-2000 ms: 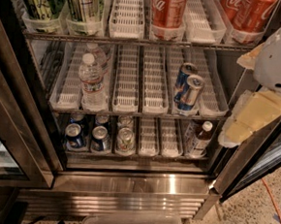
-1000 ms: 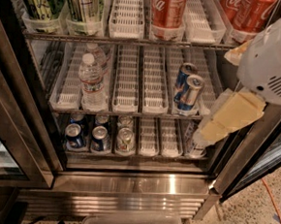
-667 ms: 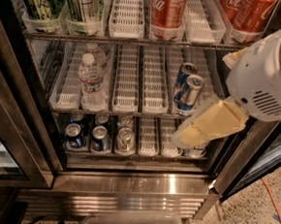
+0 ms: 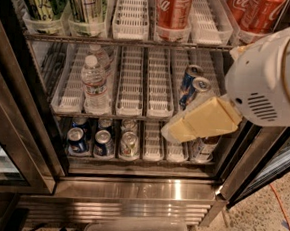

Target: Pick coke can from top shelf of fridge

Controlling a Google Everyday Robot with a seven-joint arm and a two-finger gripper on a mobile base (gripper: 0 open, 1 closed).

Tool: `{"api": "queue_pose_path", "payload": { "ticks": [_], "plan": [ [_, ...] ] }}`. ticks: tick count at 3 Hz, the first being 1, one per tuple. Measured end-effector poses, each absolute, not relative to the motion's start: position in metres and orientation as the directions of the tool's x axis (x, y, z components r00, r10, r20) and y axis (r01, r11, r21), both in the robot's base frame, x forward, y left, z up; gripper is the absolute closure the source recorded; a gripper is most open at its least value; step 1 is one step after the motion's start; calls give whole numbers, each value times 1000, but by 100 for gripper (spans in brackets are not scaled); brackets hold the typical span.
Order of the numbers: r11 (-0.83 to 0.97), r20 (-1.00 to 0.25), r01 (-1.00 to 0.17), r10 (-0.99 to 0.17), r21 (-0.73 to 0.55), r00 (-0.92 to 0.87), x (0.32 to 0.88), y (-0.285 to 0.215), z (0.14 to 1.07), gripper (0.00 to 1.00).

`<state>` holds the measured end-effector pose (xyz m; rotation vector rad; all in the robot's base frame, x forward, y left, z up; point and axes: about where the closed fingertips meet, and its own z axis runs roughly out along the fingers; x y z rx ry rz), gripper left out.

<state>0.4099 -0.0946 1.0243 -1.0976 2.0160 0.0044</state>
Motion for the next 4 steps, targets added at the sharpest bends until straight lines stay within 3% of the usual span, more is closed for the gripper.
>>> {"api": "queue_pose_path", "payload": {
  "ticks": [2,4],
  "plan": [
    [673,-815,-653,-561,-347,-145,432,-65,1075,0],
    [674,-815,-652,-561,-347,-145,433,-65,1075,0]
  ]
}}
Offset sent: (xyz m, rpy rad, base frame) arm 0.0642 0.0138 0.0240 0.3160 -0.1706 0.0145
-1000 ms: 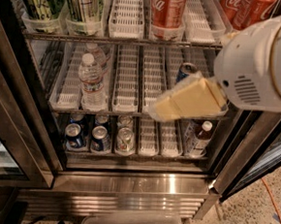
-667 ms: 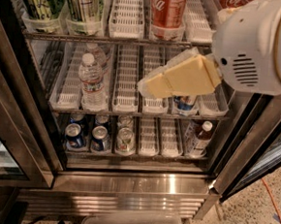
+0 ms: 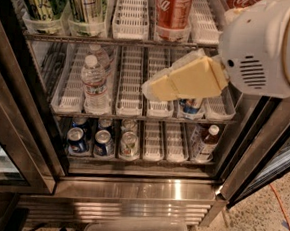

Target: Pick coke can from top shelf of fridge

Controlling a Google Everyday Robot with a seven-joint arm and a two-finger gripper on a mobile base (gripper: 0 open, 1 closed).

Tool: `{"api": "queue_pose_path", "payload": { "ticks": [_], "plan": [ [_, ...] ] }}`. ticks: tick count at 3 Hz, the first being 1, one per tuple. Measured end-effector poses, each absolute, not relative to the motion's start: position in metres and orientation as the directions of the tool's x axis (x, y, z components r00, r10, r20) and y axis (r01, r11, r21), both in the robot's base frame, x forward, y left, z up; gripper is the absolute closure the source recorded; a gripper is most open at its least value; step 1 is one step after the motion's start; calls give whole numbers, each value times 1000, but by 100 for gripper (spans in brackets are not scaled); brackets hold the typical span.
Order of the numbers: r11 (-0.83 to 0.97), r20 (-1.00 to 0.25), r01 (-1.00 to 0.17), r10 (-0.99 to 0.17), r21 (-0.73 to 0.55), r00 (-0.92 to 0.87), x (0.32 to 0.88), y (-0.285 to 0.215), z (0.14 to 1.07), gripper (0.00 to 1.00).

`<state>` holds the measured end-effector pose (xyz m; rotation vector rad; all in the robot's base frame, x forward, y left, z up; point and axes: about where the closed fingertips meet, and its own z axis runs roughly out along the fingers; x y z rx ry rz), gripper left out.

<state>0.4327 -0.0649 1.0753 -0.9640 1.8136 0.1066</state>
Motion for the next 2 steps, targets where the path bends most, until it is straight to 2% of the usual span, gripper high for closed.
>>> {"api": "queue_pose_path", "payload": {
  "ticks": [1,2],
  "plan": [
    [729,-855,-605,-497,-321,-146,489,-44,1084,0],
    [722,-856,-603,-503,-339,-122,482,-37,1097,0]
  ]
}}
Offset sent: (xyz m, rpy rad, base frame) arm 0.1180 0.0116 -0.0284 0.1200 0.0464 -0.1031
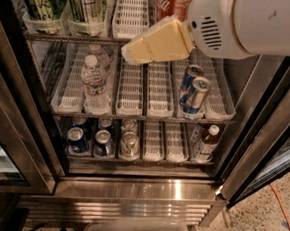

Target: Pick coke can from top shelf of fridge

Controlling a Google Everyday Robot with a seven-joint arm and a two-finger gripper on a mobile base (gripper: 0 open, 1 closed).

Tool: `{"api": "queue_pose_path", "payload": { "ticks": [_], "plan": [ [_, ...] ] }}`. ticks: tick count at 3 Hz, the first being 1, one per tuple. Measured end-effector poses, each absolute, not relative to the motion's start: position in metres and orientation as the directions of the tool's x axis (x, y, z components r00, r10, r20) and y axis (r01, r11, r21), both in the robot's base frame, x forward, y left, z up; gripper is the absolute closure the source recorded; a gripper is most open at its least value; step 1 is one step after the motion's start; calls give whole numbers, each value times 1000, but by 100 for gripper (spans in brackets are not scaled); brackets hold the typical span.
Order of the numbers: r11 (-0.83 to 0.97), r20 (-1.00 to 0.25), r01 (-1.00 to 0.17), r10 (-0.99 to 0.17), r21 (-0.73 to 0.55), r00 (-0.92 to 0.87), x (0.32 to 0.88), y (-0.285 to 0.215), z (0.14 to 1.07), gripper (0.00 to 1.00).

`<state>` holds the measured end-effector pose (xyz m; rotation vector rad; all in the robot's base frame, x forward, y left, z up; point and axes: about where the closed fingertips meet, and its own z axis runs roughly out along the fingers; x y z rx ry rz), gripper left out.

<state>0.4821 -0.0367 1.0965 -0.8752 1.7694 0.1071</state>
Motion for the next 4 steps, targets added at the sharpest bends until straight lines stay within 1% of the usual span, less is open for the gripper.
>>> {"api": "queue_pose_path", "payload": {
  "ticks": [3,4],
  "plan": [
    [728,-859,-588,-501,-352,-105,478,-34,1105,0],
    [767,-884,-538,-460,-350,-79,493,-45,1111,0]
  ]
}}
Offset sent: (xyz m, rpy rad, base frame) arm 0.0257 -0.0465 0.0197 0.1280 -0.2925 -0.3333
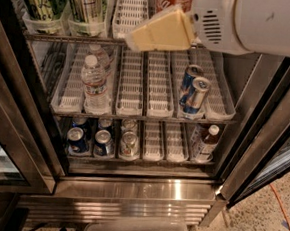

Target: Pick coke can from top shelf of fridge

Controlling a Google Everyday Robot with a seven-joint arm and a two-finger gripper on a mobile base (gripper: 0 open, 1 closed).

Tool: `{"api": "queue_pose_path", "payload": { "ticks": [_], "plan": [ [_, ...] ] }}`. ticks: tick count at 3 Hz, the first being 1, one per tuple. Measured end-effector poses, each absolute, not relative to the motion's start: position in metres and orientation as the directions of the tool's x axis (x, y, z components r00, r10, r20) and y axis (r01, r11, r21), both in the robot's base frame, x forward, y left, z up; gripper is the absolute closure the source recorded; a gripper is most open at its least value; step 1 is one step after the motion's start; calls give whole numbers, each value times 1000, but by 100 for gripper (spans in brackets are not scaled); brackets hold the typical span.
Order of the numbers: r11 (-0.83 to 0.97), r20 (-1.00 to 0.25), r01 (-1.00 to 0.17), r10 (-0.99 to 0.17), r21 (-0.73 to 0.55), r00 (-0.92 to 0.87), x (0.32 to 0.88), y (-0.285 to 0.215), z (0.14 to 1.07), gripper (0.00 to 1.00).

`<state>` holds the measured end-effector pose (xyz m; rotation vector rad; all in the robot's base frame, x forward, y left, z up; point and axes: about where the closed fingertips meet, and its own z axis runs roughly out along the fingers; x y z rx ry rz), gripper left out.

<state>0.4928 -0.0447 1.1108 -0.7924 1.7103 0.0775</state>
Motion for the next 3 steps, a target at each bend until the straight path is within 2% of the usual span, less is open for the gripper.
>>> {"api": "queue_pose_path", "payload": {
  "ticks": [2,3],
  "plan": [
    [904,-968,-377,-242,-200,-67,560,-121,1095,0],
    [941,-993,-334,-89,-59,-73,556,-125,1102,0]
  ]
}}
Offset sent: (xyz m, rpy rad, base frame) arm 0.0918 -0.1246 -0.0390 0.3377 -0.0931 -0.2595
